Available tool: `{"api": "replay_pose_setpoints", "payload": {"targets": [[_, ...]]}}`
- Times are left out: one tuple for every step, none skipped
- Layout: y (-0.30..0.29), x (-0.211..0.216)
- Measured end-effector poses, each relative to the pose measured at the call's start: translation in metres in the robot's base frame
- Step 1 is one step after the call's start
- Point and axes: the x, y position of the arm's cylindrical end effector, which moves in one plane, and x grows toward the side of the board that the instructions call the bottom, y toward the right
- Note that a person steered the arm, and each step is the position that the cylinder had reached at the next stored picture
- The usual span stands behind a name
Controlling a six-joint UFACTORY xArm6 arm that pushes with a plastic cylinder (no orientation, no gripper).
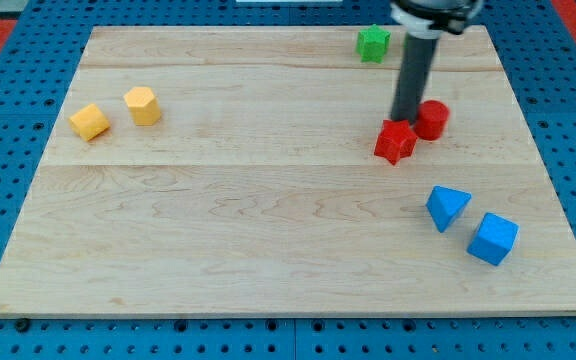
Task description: Move red star along with red circle too the center right of the board
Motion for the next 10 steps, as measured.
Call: {"api": "replay_pose_setpoints", "payload": {"targets": [[0.01, -0.007], [-0.036, -0.007], [-0.092, 0.014], [-0.091, 0.063], [-0.06, 0.075], [-0.055, 0.049], [-0.031, 0.042], [0.027, 0.042], [0.023, 0.049], [0.029, 0.079]]}}
